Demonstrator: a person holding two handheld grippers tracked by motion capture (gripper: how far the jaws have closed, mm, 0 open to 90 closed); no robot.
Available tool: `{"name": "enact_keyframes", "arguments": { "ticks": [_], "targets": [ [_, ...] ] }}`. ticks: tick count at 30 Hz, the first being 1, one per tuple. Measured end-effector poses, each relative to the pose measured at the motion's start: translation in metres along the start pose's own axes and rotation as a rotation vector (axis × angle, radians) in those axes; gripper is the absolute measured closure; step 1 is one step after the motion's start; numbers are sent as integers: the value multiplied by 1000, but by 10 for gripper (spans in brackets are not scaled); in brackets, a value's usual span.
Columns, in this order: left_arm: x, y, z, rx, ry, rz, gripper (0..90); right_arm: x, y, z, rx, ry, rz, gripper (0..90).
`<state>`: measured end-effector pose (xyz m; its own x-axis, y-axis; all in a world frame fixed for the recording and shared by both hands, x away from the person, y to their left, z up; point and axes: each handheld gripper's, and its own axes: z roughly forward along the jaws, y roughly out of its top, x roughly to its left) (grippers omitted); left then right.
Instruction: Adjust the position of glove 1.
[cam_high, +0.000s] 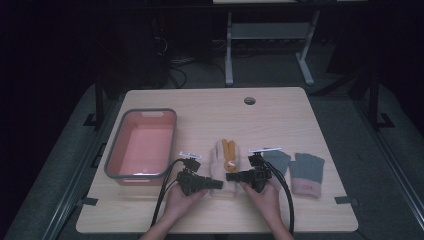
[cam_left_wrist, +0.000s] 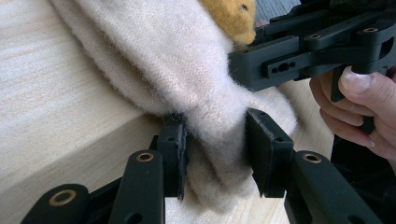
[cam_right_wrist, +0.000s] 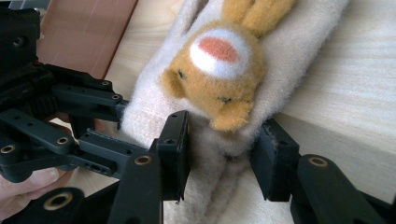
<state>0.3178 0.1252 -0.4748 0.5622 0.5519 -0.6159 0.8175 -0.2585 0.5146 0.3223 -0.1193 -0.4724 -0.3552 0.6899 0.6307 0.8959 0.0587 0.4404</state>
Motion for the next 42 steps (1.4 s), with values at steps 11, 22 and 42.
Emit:
{"name": "enact_keyframes", "arguments": {
  "ticks": [11,22,42],
  "targets": [
    [3,-1,0,-12,-20,-11,629,-1,-2,1,-12,21,-7,738],
    [3,-1,-2,-27,-44,-16,681,0,-1,-4,-17,32,-27,783],
    [-3,1,-11,-65,-79,-7,681,9,0,-12,-38,41,-46,788]
  ]
}}
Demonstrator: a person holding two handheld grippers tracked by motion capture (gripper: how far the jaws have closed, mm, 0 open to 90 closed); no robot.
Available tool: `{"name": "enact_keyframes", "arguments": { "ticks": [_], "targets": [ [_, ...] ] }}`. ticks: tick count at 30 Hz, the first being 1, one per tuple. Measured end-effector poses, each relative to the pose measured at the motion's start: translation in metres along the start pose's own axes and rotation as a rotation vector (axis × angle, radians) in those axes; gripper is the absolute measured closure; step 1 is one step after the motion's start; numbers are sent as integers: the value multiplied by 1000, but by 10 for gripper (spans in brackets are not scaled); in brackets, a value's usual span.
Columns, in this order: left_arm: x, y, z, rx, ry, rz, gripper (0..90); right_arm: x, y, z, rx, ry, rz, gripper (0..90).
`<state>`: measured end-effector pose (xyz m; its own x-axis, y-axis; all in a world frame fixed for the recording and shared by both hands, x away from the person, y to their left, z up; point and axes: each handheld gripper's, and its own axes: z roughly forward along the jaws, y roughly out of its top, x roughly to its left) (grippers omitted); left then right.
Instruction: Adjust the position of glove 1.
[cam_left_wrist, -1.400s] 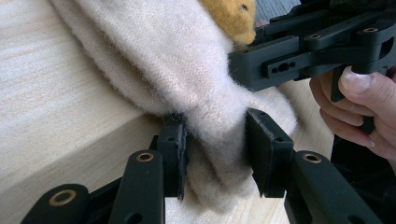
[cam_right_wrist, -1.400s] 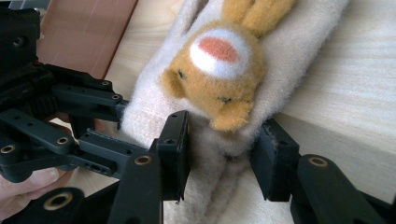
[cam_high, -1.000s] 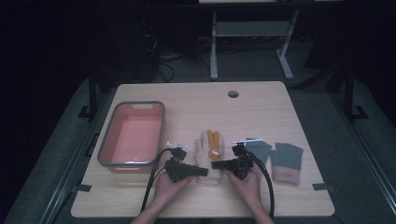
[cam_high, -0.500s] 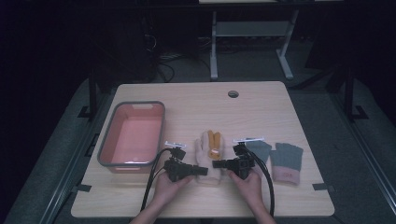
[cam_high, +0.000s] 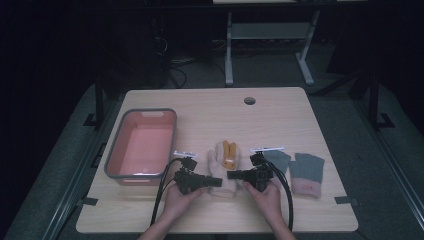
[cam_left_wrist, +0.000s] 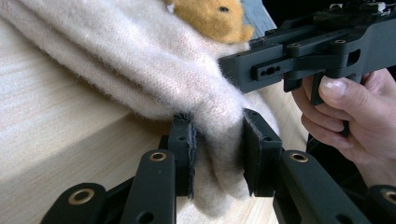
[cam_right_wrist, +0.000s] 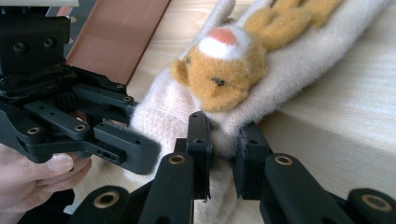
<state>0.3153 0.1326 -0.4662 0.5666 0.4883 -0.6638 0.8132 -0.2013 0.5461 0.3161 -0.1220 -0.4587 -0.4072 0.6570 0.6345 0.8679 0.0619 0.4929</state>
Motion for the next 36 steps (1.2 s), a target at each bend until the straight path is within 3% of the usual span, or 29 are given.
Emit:
{"name": "enact_keyframes", "arguments": {
  "ticks": [17,36],
  "targets": [
    [-3,3,-6,-20,-25,-5,681,4,2,-6,-15,25,2,788],
    [-4,2,-5,-11,-16,5,684,4,2,-6,-9,17,-1,788]
  ]
}}
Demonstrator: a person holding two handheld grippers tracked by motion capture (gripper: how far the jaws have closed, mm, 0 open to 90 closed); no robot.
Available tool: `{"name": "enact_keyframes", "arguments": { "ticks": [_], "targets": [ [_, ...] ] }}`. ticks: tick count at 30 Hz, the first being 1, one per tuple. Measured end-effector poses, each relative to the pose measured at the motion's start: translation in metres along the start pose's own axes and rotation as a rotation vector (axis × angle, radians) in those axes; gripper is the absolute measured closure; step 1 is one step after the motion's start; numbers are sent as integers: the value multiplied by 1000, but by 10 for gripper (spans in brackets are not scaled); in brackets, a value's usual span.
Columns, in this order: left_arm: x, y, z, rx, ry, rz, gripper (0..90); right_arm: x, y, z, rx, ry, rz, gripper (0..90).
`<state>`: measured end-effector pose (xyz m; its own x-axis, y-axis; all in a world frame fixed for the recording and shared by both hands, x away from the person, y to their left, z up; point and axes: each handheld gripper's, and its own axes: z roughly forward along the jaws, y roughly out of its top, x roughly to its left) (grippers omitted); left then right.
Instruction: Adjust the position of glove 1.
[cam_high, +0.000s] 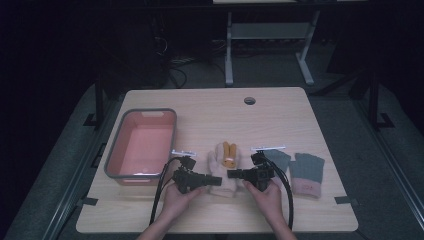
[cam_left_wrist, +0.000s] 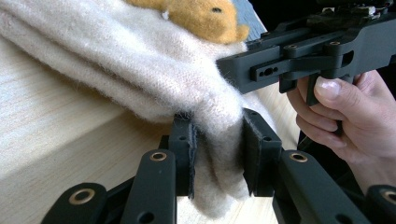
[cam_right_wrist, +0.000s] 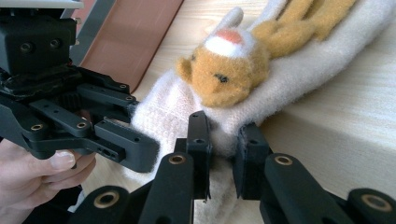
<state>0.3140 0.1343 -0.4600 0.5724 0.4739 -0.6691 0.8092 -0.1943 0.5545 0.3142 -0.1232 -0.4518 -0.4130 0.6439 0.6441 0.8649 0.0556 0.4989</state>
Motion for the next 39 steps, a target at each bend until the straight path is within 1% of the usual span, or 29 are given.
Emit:
{"name": "enact_keyframes", "arguments": {
  "ticks": [10,12,14,17,19,21,24,25,27,29,30,31,35,36,39],
  "targets": [
    [-4,3,-5,-12,-14,7,684,3,2,-4,-15,15,-6,789],
    [-6,4,-9,-23,-27,6,684,7,4,-7,-17,23,-9,788],
    [-9,6,-11,-24,-25,16,684,8,6,-10,-25,35,-12,788],
    [-13,10,-16,-40,-28,26,684,13,9,-14,-34,36,-21,789],
    [-15,13,-20,-45,-31,32,685,18,13,-16,-43,40,-28,789],
    [-17,18,-24,-45,-25,41,684,21,16,-17,-53,48,-31,789],
    [-19,22,-28,-46,-15,45,685,23,20,-17,-53,49,-35,790],
    [-20,25,-32,-47,-10,53,685,27,26,-18,-61,62,-37,789],
    [-23,32,-38,-55,-7,66,685,30,30,-18,-66,66,-42,790],
    [-24,35,-40,-58,-7,70,685,31,32,-19,-66,66,-46,790],
    [-25,37,-42,-63,-5,71,685,34,36,-20,-71,64,-50,790],
    [-26,41,-47,-66,-4,82,685,39,42,-21,-71,62,-60,790],
    [-28,47,-53,-76,-6,83,685,45,48,-23,-73,62,-67,790],
    [-29,49,-55,-77,-6,90,685,49,54,-25,-73,61,-77,790],
    [-30,54,-61,-88,-5,88,685,54,60,-25,-66,57,-82,790]
  ]
}}
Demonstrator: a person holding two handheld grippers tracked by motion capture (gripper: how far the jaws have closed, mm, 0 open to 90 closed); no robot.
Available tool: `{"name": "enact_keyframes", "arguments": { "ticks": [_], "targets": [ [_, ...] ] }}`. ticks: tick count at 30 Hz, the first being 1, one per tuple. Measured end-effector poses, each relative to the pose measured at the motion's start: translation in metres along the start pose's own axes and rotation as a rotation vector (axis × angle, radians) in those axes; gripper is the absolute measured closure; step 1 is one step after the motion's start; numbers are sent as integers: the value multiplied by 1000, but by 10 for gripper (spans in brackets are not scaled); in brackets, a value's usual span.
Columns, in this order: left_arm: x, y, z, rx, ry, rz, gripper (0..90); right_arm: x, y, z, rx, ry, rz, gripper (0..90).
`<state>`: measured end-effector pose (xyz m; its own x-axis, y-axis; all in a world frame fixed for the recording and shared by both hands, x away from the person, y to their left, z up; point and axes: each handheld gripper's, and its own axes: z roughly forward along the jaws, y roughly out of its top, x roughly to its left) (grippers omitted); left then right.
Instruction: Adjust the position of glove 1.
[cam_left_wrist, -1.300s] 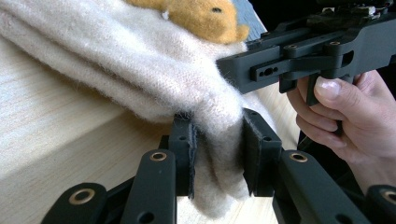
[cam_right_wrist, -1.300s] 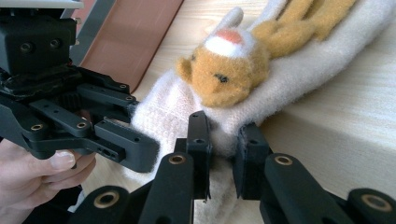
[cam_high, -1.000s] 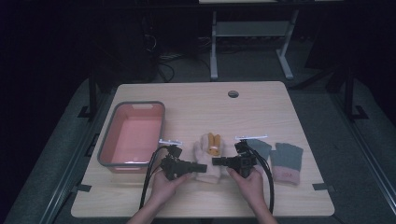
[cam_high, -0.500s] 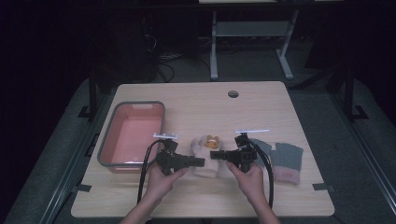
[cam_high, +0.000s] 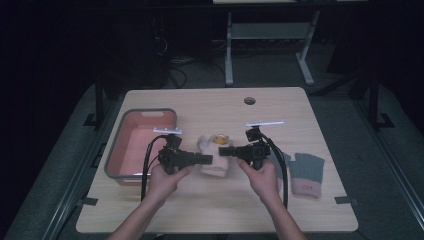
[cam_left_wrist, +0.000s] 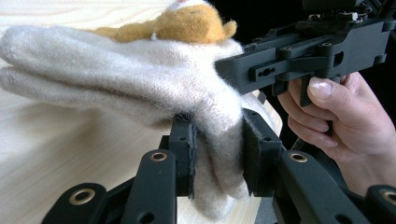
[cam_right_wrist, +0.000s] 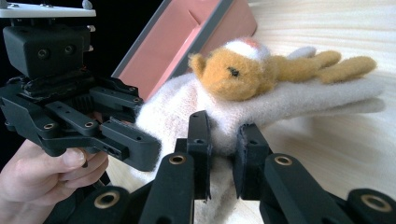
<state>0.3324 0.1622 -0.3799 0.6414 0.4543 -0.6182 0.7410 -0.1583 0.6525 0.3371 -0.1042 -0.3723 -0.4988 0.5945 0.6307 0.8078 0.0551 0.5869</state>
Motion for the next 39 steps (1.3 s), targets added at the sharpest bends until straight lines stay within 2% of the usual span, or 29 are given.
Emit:
{"name": "enact_keyframes", "arguments": {
  "ticks": [13,20,25,36,39],
  "targets": [
    [1,21,-26,-33,12,18,685,19,31,6,17,14,-24,790],
    [0,32,-40,-59,21,10,685,29,49,10,25,19,-41,790],
    [0,40,-49,-69,34,18,685,35,62,13,27,26,-58,790],
    [1,52,-66,-91,38,6,686,49,84,21,32,41,-74,790],
    [2,55,-76,-100,49,7,685,54,90,25,39,46,-80,791]
  ]
}}
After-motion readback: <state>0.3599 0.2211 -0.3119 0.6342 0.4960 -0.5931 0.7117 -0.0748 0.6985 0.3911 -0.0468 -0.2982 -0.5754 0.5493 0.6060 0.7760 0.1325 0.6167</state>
